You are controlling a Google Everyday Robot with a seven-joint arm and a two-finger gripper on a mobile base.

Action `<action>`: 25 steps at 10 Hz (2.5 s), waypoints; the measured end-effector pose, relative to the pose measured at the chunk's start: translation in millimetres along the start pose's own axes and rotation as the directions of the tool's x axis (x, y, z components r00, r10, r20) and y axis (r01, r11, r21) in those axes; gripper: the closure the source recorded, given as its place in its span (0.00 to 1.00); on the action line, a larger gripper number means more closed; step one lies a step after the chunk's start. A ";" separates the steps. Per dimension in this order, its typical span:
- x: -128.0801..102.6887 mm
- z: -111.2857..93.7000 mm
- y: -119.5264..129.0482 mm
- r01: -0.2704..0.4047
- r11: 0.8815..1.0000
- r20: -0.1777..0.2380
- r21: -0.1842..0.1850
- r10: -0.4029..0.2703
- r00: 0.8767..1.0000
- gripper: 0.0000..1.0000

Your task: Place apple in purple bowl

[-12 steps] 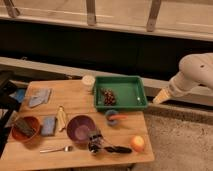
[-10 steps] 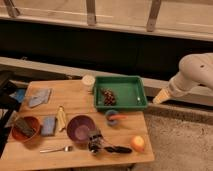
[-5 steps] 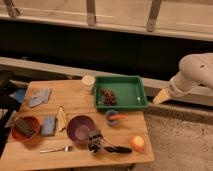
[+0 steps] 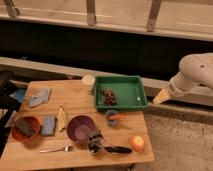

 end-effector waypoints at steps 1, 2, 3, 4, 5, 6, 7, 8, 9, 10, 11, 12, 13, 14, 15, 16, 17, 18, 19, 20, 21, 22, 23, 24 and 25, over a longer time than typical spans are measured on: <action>0.0 0.0 0.0 0.000 1.000 0.000 0.000 0.000 1.000 0.20; 0.0 0.1 0.0 0.000 1.000 0.000 0.000 0.000 1.000 0.20; 0.4 1.2 0.1 0.000 1.000 -0.001 -0.001 0.000 1.000 0.20; 0.1 0.9 0.1 0.000 1.000 -0.001 -0.001 0.000 1.000 0.20; 0.3 1.0 0.1 0.000 1.000 -0.001 -0.001 0.000 1.000 0.20; 0.3 0.9 0.1 0.000 1.000 -0.001 -0.001 0.000 1.000 0.20; 0.3 1.1 0.2 0.000 1.000 -0.001 -0.001 0.000 1.000 0.20; 0.4 1.0 0.0 0.000 1.000 -0.001 -0.001 0.000 1.000 0.20; 0.6 1.2 0.7 0.002 1.000 -0.002 -0.001 -0.002 1.000 0.20; 0.8 0.7 0.8 0.009 1.000 -0.003 0.006 -0.009 1.000 0.20; 3.7 4.1 6.3 0.042 0.998 -0.026 0.040 -0.041 0.999 0.20; 5.6 9.0 16.4 0.070 0.996 -0.044 0.059 -0.068 0.997 0.20; 16.6 17.6 26.7 0.092 0.993 -0.074 0.071 -0.087 0.993 0.20; 31.3 27.0 31.8 0.103 0.992 -0.108 0.078 -0.094 0.990 0.20; 40.9 36.0 42.4 0.117 0.991 -0.133 0.068 -0.107 0.985 0.20; 48.4 42.7 52.1 0.129 0.990 -0.153 0.052 -0.120 0.981 0.20; 57.5 47.3 57.0 0.131 0.991 -0.172 0.037 -0.123 0.977 0.20; 67.1 54.3 66.4 0.137 0.991 -0.194 0.003 -0.133 0.972 0.20; 73.0 62.1 83.6 0.150 0.987 -0.205 -0.049 -0.157 0.966 0.20; 78.9 64.4 95.8 0.164 0.983 -0.206 -0.087 -0.178 0.962 0.20; 83.9 65.5 96.8 0.165 0.982 -0.210 -0.097 -0.182 0.960 0.20; 82.7 65.3 98.1 0.167 0.981 -0.209 -0.098 -0.184 0.960 0.20; 81.1 65.5 99.3 0.170 0.981 -0.206 -0.099 -0.187 0.960 0.20; 81.8 65.6 98.4 0.169 0.981 -0.207 -0.097 -0.186 0.961 0.20; 81.8 66.3 98.6 0.158 0.983 -0.209 -0.096 -0.175 0.962 0.20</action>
